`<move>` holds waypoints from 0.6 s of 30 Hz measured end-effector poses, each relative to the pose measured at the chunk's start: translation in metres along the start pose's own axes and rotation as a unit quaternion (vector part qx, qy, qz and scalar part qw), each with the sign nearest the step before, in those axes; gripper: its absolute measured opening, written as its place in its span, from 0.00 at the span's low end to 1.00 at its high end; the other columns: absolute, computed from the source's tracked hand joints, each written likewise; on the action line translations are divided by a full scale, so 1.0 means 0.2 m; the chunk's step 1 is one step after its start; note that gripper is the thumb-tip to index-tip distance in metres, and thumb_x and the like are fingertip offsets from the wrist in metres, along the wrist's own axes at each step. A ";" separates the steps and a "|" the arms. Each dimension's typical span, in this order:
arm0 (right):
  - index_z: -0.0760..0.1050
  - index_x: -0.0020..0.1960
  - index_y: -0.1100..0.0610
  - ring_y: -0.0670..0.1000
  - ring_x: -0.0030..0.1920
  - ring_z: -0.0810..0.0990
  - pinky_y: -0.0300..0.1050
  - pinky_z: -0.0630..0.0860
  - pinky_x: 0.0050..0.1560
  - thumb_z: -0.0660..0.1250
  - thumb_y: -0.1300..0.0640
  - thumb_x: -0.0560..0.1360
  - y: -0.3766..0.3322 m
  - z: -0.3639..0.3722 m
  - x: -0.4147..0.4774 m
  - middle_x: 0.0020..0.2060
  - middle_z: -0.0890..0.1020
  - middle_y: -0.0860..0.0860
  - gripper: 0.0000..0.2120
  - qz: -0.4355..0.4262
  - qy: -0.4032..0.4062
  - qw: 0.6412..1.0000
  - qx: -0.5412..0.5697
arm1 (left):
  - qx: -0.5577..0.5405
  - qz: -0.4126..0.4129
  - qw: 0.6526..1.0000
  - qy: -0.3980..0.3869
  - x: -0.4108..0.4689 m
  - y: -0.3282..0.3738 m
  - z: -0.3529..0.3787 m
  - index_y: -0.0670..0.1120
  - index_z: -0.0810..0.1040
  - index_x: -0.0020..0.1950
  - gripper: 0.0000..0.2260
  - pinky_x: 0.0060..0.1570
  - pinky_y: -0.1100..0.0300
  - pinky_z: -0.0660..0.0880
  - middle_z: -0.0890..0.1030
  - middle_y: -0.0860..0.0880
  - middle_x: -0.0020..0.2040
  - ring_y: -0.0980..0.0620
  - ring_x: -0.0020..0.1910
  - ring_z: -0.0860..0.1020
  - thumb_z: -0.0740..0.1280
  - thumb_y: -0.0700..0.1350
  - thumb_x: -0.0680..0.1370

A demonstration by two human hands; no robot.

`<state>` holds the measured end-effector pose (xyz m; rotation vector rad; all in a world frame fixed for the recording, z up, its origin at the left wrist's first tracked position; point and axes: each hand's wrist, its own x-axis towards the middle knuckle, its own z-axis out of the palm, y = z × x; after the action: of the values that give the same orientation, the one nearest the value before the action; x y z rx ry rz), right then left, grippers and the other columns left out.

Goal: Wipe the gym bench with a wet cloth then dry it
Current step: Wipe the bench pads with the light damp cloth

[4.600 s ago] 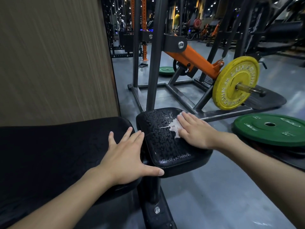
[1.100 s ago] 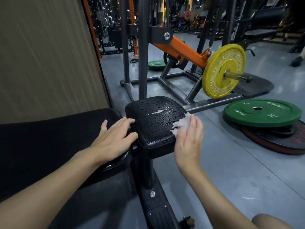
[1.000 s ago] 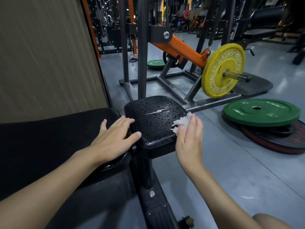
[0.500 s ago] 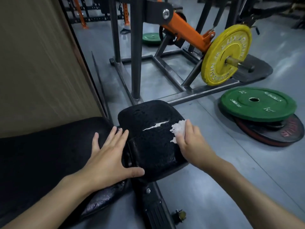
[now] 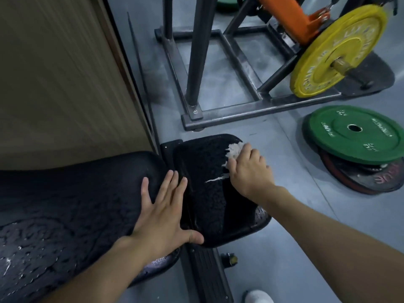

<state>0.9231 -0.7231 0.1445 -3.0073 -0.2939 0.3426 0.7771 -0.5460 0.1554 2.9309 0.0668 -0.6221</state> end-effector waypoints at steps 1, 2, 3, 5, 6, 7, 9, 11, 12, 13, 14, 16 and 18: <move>0.53 0.76 0.64 0.65 0.64 0.70 0.60 0.70 0.58 0.49 0.43 0.82 -0.04 -0.01 0.07 0.68 0.68 0.63 0.32 -0.009 0.000 1.000 -0.002 | 0.004 -0.001 1.000 -0.003 0.00 0.00 0.00 0.45 0.24 0.72 0.60 0.67 0.33 0.27 0.26 0.46 0.76 0.53 0.70 0.19 0.55 0.80 0.63; 0.57 0.75 0.64 0.65 0.64 0.70 0.60 0.70 0.58 0.50 0.43 0.82 -0.08 -0.01 0.15 0.67 0.69 0.63 0.30 -0.019 0.002 1.000 -0.005 | 0.006 -0.002 1.000 -0.006 0.00 -0.01 0.00 0.45 0.23 0.71 0.59 0.68 0.33 0.28 0.25 0.46 0.75 0.53 0.69 0.19 0.54 0.80 0.63; 0.60 0.72 0.62 0.65 0.63 0.70 0.59 0.69 0.57 0.51 0.43 0.82 -0.12 -0.02 0.21 0.66 0.70 0.62 0.28 -0.032 0.007 0.999 -0.013 | 0.004 -0.001 1.000 -0.005 0.00 -0.01 0.01 0.45 0.22 0.71 0.59 0.68 0.34 0.28 0.24 0.46 0.75 0.53 0.69 0.19 0.54 0.81 0.63; 0.66 0.68 0.60 0.63 0.62 0.71 0.58 0.67 0.58 0.50 0.43 0.81 -0.18 -0.01 0.29 0.64 0.72 0.60 0.24 -0.073 0.007 0.996 -0.045 | -0.008 0.002 1.000 0.000 0.00 -0.01 0.01 0.46 0.24 0.72 0.60 0.69 0.35 0.28 0.26 0.46 0.76 0.54 0.69 0.19 0.56 0.81 0.62; 0.67 0.66 0.58 0.62 0.62 0.71 0.59 0.66 0.59 0.49 0.43 0.81 -0.21 -0.01 0.31 0.63 0.73 0.59 0.23 -0.104 0.002 0.993 -0.062 | -0.019 0.001 1.000 0.007 0.00 -0.01 0.01 0.46 0.25 0.73 0.61 0.69 0.35 0.28 0.26 0.46 0.76 0.55 0.70 0.20 0.57 0.80 0.62; 0.69 0.65 0.57 0.62 0.62 0.71 0.59 0.65 0.60 0.48 0.43 0.81 -0.24 -0.01 0.33 0.62 0.74 0.58 0.23 -0.135 -0.003 0.988 -0.077 | -0.032 -0.001 0.999 0.011 0.00 -0.01 0.01 0.46 0.27 0.75 0.61 0.69 0.36 0.28 0.27 0.47 0.76 0.55 0.70 0.20 0.59 0.80 0.62; 0.71 0.62 0.55 0.60 0.61 0.72 0.59 0.64 0.62 0.46 0.43 0.80 -0.29 -0.01 0.33 0.60 0.76 0.56 0.23 -0.204 0.004 0.974 -0.100 | -0.057 -0.008 0.998 0.018 -0.01 -0.01 0.00 0.48 0.32 0.78 0.62 0.71 0.38 0.29 0.26 0.47 0.76 0.55 0.70 0.20 0.62 0.79 0.61; 0.72 0.60 0.54 0.60 0.61 0.73 0.58 0.65 0.62 0.47 0.42 0.80 -0.36 0.01 0.32 0.59 0.78 0.54 0.22 -0.276 0.010 0.956 -0.100 | -0.078 -0.049 0.995 0.029 -0.03 0.00 0.00 0.51 0.34 0.78 0.64 0.72 0.39 0.30 0.23 0.47 0.75 0.52 0.70 0.20 0.64 0.79 0.58; 0.72 0.60 0.54 0.59 0.62 0.73 0.58 0.65 0.62 0.48 0.42 0.80 -0.39 0.02 0.31 0.59 0.78 0.54 0.22 -0.307 0.009 0.947 -0.091 | -0.087 -0.090 0.991 0.038 -0.05 0.01 0.01 0.50 0.32 0.78 0.65 0.72 0.39 0.31 0.23 0.47 0.74 0.51 0.70 0.20 0.63 0.80 0.56; 0.72 0.60 0.54 0.58 0.62 0.73 0.57 0.65 0.63 0.49 0.42 0.80 -0.42 0.02 0.31 0.59 0.78 0.53 0.21 -0.333 0.001 0.939 -0.083 | -0.094 -0.131 0.986 0.045 -0.08 0.02 0.02 0.49 0.30 0.77 0.66 0.72 0.40 0.31 0.22 0.47 0.74 0.51 0.70 0.20 0.61 0.82 0.55; 0.73 0.61 0.54 0.58 0.63 0.73 0.57 0.64 0.63 0.49 0.42 0.80 -0.45 0.01 0.30 0.60 0.78 0.53 0.21 -0.355 -0.009 0.932 -0.077 | -0.101 -0.162 0.980 0.049 -0.10 0.03 0.04 0.47 0.30 0.77 0.67 0.73 0.40 0.31 0.23 0.48 0.74 0.52 0.71 0.21 0.60 0.83 0.55; 0.74 0.62 0.53 0.56 0.64 0.72 0.56 0.64 0.64 0.49 0.42 0.80 -0.49 0.01 0.30 0.60 0.77 0.52 0.23 -0.402 -0.026 0.912 -0.084 | -0.116 -0.187 0.974 0.051 -0.13 0.05 0.05 0.45 0.29 0.77 0.67 0.73 0.42 0.30 0.24 0.50 0.75 0.55 0.71 0.22 0.59 0.83 0.56; 0.77 0.59 0.53 0.55 0.64 0.72 0.54 0.64 0.65 0.46 0.42 0.80 -0.53 0.02 0.28 0.59 0.78 0.51 0.25 -0.449 -0.037 0.886 -0.109 | -0.137 -0.185 0.972 0.048 -0.13 0.05 0.04 0.45 0.30 0.77 0.67 0.73 0.44 0.30 0.25 0.51 0.76 0.57 0.72 0.23 0.61 0.82 0.56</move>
<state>0.9568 -0.6089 0.1411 -2.6448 -1.7251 0.3263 0.7500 -0.5575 0.1607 2.6894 0.6674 -0.4693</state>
